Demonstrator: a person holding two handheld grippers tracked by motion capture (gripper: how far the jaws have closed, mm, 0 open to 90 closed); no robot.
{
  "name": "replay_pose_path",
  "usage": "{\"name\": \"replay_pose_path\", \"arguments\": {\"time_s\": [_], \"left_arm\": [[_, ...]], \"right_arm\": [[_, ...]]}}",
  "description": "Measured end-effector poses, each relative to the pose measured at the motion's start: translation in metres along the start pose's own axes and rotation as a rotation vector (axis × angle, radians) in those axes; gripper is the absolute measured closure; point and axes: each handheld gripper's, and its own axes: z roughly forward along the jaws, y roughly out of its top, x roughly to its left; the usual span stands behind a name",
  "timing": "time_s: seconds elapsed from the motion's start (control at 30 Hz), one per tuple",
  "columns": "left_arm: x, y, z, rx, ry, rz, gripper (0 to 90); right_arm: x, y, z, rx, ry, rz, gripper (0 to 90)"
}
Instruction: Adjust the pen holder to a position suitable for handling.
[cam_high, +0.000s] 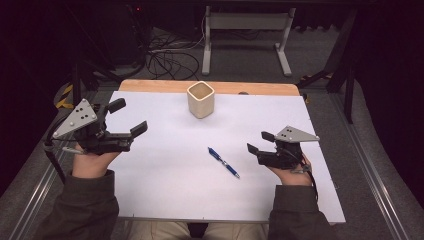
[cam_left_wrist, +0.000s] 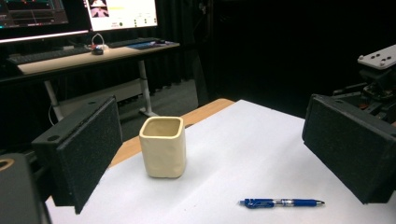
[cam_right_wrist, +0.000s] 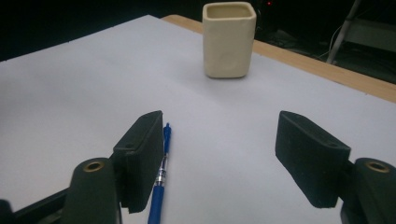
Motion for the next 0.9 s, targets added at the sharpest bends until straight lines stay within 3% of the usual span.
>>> {"name": "replay_pose_path", "arguments": {"time_s": [0.37, 0.73, 0.9], "left_arm": [[0.001, -0.001, 0.001, 0.008, 0.002, 0.004, 5.7], [0.000, -0.002, 0.002, 0.009, -0.002, -0.001, 5.7], [0.000, -0.002, 0.003, 0.013, -0.005, 0.004, 5.7]], "right_arm": [[0.004, -0.007, 0.015, 0.056, 0.029, -0.013, 38.5], [0.004, -0.012, 0.022, 0.087, 0.061, 0.012, 40.6], [0.005, -0.017, 0.030, 0.125, 0.072, 0.016, 43.1]]}}
